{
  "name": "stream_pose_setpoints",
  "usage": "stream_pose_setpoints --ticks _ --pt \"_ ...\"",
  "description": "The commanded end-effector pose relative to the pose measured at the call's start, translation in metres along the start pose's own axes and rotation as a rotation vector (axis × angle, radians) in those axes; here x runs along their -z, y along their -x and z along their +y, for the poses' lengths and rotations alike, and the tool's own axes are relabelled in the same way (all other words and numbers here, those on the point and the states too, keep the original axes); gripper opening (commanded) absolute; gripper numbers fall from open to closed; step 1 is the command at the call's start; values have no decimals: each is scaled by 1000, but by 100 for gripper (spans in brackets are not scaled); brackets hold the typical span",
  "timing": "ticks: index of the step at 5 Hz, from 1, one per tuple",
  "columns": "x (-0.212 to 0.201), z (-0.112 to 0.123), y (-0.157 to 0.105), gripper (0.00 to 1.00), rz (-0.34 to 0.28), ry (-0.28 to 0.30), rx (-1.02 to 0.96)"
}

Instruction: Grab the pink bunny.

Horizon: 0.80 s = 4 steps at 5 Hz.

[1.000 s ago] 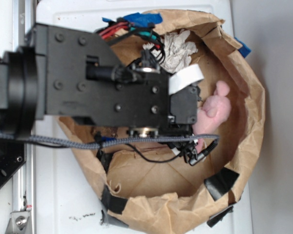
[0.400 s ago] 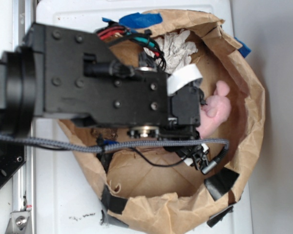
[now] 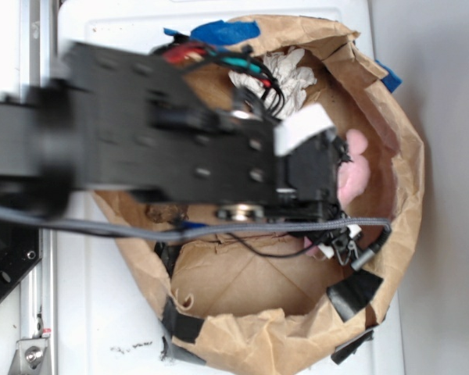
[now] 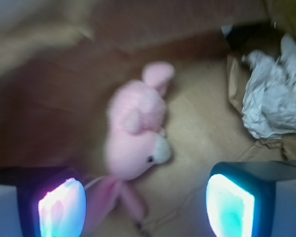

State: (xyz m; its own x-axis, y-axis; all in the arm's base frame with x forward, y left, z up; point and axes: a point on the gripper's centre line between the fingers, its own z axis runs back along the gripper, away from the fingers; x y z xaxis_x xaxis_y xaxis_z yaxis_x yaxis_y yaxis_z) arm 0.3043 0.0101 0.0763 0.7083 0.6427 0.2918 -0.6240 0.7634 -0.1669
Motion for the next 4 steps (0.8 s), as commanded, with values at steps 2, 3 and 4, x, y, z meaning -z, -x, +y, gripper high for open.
stream_pose_setpoints --ticks 2,3,4 --pt "22 -4 -34 100 -2 -16 -6" --pt "28 -7 -41 100 11 6 0" --pt "42 -7 -45 100 4 -24 28"
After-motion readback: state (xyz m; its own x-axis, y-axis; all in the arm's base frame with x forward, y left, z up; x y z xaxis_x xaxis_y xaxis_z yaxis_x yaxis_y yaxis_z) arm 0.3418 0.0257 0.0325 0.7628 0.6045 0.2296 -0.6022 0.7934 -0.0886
